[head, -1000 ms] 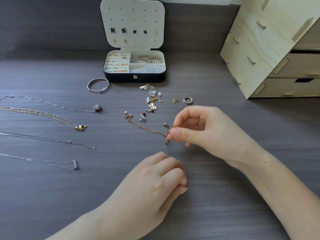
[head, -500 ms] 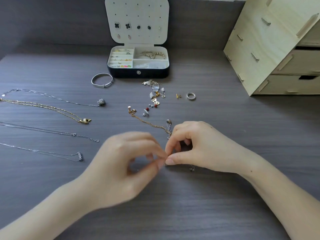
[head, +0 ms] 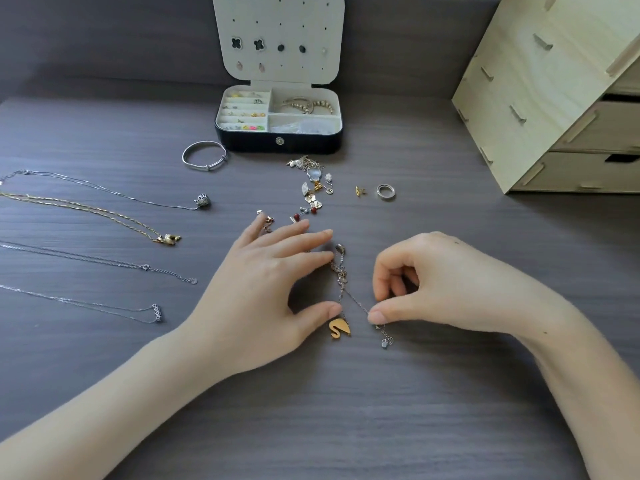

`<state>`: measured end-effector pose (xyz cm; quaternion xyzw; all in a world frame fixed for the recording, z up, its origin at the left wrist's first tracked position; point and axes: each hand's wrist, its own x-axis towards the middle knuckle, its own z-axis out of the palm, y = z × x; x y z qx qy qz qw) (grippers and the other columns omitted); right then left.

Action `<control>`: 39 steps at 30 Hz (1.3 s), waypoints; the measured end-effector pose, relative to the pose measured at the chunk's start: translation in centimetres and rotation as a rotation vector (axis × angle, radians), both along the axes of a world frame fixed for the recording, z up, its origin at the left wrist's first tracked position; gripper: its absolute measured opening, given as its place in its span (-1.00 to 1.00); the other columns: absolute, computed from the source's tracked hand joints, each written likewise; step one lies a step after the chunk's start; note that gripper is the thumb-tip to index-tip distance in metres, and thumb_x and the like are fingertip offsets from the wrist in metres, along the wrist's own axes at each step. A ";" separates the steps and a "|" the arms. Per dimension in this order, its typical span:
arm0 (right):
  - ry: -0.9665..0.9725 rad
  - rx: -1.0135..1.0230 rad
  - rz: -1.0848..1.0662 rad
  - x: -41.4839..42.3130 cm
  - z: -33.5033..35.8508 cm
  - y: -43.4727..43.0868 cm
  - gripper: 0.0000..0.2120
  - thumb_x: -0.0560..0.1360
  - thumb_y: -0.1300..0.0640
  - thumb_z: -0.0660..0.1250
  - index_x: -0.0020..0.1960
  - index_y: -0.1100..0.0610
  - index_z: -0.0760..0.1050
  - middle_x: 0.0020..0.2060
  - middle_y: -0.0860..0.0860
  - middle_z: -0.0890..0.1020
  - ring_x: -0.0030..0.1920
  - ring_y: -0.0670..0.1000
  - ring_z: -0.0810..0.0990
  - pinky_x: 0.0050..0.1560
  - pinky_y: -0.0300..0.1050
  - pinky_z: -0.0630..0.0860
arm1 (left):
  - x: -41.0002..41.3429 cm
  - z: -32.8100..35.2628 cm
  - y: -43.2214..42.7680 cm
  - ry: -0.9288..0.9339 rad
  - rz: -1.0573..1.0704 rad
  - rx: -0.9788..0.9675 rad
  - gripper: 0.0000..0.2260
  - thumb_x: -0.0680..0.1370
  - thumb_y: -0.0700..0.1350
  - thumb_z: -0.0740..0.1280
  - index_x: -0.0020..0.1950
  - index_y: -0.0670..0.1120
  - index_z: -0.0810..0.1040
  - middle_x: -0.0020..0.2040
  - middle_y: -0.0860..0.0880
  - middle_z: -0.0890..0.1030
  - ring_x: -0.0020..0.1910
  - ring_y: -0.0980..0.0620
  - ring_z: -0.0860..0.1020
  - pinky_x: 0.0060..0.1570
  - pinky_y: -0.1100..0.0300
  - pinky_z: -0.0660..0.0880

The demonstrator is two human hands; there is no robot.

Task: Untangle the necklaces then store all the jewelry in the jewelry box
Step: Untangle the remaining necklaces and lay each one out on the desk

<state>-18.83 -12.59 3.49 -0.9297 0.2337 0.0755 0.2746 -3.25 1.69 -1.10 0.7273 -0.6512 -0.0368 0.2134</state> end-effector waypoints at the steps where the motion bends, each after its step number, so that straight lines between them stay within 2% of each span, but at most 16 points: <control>1: 0.016 0.012 0.003 -0.1 0.1 -0.2 -0.77 0.27 -0.12 0.51 -0.31 -0.04 0.51 -0.36 -0.21 0.55 -0.37 -0.17 0.45 -0.35 -0.29 0.36 | 0.1 -0.1 0.1 0.005 -0.005 0.007 -0.48 0.41 0.28 0.23 0.20 -0.02 0.60 0.31 0.08 0.50 0.36 0.02 0.41 0.38 -0.21 0.21; 6: 0.018 0.071 0.023 -0.3 0.2 -0.6 -0.79 0.27 -0.10 0.51 -0.26 -0.05 0.53 -0.35 -0.19 0.55 -0.37 -0.17 0.44 -0.36 -0.31 0.35 | 0.5 -0.4 0.3 0.009 -0.035 0.019 -0.45 0.44 0.26 0.21 0.27 -0.07 0.55 0.35 0.05 0.47 0.41 0.01 0.34 0.38 -0.24 0.20; 9: -0.194 0.087 -0.099 0.3 -0.9 -0.6 -0.85 0.32 -0.08 0.45 -0.20 -0.06 0.53 -0.37 -0.10 0.56 -0.39 -0.15 0.43 -0.34 -0.27 0.35 | 0.5 -0.3 0.6 0.005 -0.044 -0.004 -0.49 0.46 0.23 0.22 0.26 -0.05 0.56 0.35 0.02 0.48 0.40 -0.01 0.36 0.37 -0.21 0.24; 11: -0.333 0.043 -0.161 0.9 -1.7 -0.6 -0.89 0.40 -0.06 0.40 -0.09 -0.10 0.54 -0.37 -0.10 0.52 -0.36 -0.14 0.43 -0.28 -0.23 0.35 | 0.5 -0.1 0.8 0.009 -0.046 -0.035 -0.56 0.46 0.21 0.24 0.24 0.03 0.57 0.32 -0.01 0.50 0.37 -0.05 0.40 0.38 -0.16 0.25; 14: -0.346 -0.098 -0.110 2.0 -2.9 -0.2 -0.83 0.47 -0.06 0.36 0.06 -0.15 0.55 -0.33 -0.13 0.45 -0.30 -0.22 0.39 -0.24 -0.35 0.27 | 0.3 0.2 0.9 -0.051 -0.081 -0.083 -0.66 0.51 0.18 0.23 0.19 0.10 0.60 0.21 -0.04 0.55 0.20 -0.09 0.46 0.33 -0.03 0.27; 17: -0.313 -0.186 -0.063 2.7 -3.4 0.0 -0.86 0.43 -0.10 0.27 -0.04 -0.15 0.54 -0.31 -0.15 0.43 -0.26 -0.23 0.35 -0.21 -0.39 0.24 | 0.3 0.2 0.8 -0.141 -0.111 -0.099 -0.68 0.55 0.19 0.17 0.16 0.12 0.62 0.10 -0.06 0.55 0.06 -0.12 0.45 0.16 0.05 0.26; 20: -0.321 -0.187 -0.058 2.8 -3.3 0.0 -0.98 0.45 -0.01 0.31 -0.15 -0.10 0.49 -0.28 -0.16 0.47 -0.24 -0.15 0.34 -0.21 -0.32 0.25 | 0.5 0.1 0.9 -0.162 -0.125 -0.082 -0.69 0.56 0.18 0.16 0.12 0.15 0.63 0.06 -0.06 0.57 0.01 -0.12 0.47 0.09 0.04 0.30; 25: -0.345 -0.171 -0.101 2.7 -3.2 -0.2 -0.84 0.49 0.11 0.35 -0.17 -0.07 0.39 -0.31 -0.22 0.43 -0.23 -0.13 0.35 -0.13 -0.39 0.31 | 0.7 -0.5 1.0 -0.171 -0.075 0.026 -0.73 0.45 0.12 0.26 0.03 0.08 0.64 0.02 -0.03 0.59 0.00 -0.13 0.54 0.01 0.00 0.47; 28: -0.368 -0.098 -0.134 2.6 -2.8 -0.2 -0.85 0.51 0.14 0.33 -0.16 -0.05 0.40 -0.34 -0.23 0.46 -0.25 -0.24 0.42 -0.15 -0.41 0.33 | 0.8 -0.8 1.1 -0.156 -0.077 0.043 -0.75 0.45 0.11 0.28 0.02 0.07 0.64 0.04 -0.02 0.58 0.04 -0.12 0.54 0.03 -0.02 0.49; 33: -0.374 -0.048 -0.142 2.5 -2.7 -0.3 -0.87 0.50 0.14 0.34 -0.15 -0.06 0.44 -0.30 -0.17 0.53 -0.24 -0.12 0.44 -0.22 -0.37 0.32 | 0.4 -0.9 1.2 -0.116 -0.078 -0.007 -0.76 0.49 0.09 0.24 0.03 0.07 0.64 0.08 -0.02 0.59 0.09 -0.12 0.54 0.08 -0.08 0.49; 39: -0.400 -0.236 -0.120 2.4 -3.5 -0.6 -0.96 0.44 0.05 0.36 -0.11 -0.03 0.54 -0.23 -0.10 0.51 -0.22 -0.10 0.39 -0.20 -0.34 0.29 | 0.5 -1.2 1.2 -0.125 -0.138 -0.055 -0.75 0.46 0.04 0.31 0.05 0.00 0.65 0.19 -0.02 0.59 0.23 -0.04 0.48 0.31 0.06 0.26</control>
